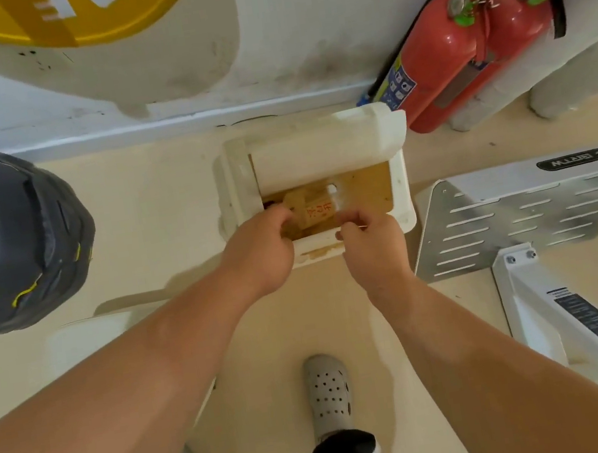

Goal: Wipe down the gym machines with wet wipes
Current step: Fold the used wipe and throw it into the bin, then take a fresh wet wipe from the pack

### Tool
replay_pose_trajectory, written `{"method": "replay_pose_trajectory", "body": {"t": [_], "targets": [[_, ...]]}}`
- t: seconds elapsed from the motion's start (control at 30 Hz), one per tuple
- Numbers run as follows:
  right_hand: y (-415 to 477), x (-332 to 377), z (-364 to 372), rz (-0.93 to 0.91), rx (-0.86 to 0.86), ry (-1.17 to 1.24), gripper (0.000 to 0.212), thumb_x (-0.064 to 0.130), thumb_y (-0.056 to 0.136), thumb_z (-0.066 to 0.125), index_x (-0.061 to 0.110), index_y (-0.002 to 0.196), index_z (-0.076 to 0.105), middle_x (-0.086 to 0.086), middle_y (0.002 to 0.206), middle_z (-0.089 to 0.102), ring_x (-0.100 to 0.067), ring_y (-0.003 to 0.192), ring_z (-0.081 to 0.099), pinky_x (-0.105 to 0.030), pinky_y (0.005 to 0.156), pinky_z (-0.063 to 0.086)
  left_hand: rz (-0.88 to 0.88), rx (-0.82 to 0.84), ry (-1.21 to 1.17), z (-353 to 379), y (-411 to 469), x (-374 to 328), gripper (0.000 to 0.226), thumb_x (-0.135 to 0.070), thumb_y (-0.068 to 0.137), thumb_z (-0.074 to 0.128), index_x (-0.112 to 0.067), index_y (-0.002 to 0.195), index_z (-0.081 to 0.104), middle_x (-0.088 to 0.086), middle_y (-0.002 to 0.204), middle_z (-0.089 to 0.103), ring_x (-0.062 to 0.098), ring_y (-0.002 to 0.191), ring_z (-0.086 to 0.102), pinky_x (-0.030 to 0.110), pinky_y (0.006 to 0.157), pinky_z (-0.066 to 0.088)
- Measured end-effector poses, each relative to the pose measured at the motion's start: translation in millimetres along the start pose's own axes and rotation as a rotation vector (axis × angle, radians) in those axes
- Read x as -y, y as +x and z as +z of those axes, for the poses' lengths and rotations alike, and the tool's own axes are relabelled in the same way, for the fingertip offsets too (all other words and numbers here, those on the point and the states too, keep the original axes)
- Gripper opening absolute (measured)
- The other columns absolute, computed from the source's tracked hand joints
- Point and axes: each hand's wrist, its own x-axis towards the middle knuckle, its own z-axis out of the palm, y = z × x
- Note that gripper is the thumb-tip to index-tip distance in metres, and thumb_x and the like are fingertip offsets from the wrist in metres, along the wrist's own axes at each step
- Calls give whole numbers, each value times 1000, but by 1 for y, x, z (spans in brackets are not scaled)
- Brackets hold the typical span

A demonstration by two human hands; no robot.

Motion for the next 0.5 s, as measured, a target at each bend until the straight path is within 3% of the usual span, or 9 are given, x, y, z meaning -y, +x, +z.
{"method": "replay_pose_trajectory", "body": {"t": [0.07, 0.13, 0.2, 0.3, 0.43, 0.5], "targets": [[-16, -10, 6, -17, 18, -9, 29, 12, 98, 51, 24, 113, 72, 8, 99, 71, -14, 96, 67, -33, 77, 56, 24, -53, -66, 1, -12, 9, 39, -5, 98, 45, -22, 130, 60, -1, 134, 62, 17, 99, 62, 31, 83, 46], [-32, -18, 17, -31, 49, -30, 25, 14, 99, 52, 24, 112, 71, 9, 95, 71, -12, 89, 68, -25, 69, 52, 55, -158, -137, 1, -31, 23, 35, -3, 97, 46, -19, 121, 66, -10, 97, 67, 2, 71, 54, 27, 75, 42], [-49, -24, 35, -26, 89, -49, 22, 14, 97, 55, 23, 109, 71, 6, 90, 71, -12, 80, 67, -18, 61, 49, 49, -254, -172, 2, -52, 49, 29, -3, 95, 50, -17, 113, 69, -21, 72, 52, -3, 63, 47, 24, 73, 38], [-76, -35, 78, 10, 213, -116, 19, 14, 96, 57, 23, 106, 71, 4, 91, 70, -11, 71, 62, -10, 49, 41, -58, -356, -185, 5, -86, 111, 19, -7, 93, 56, -20, 101, 68, -22, 75, 55, 2, 65, 51, 27, 72, 43], [-110, -55, 149, 5, 393, -206, 13, 18, 97, 61, 24, 103, 71, 10, 88, 65, -10, 72, 57, -18, 60, 47, -333, -405, -229, 1, -134, 201, 16, -11, 94, 57, -27, 94, 59, -14, 88, 58, 15, 84, 58, 41, 82, 55], [-126, -68, 184, -5, 457, -273, 12, 20, 96, 62, 26, 101, 71, 11, 91, 65, -10, 76, 58, -23, 65, 46, -449, -378, -114, -1, -162, 241, 12, -15, 93, 62, -21, 104, 62, -5, 98, 61, 21, 93, 60, 38, 82, 54]]}}
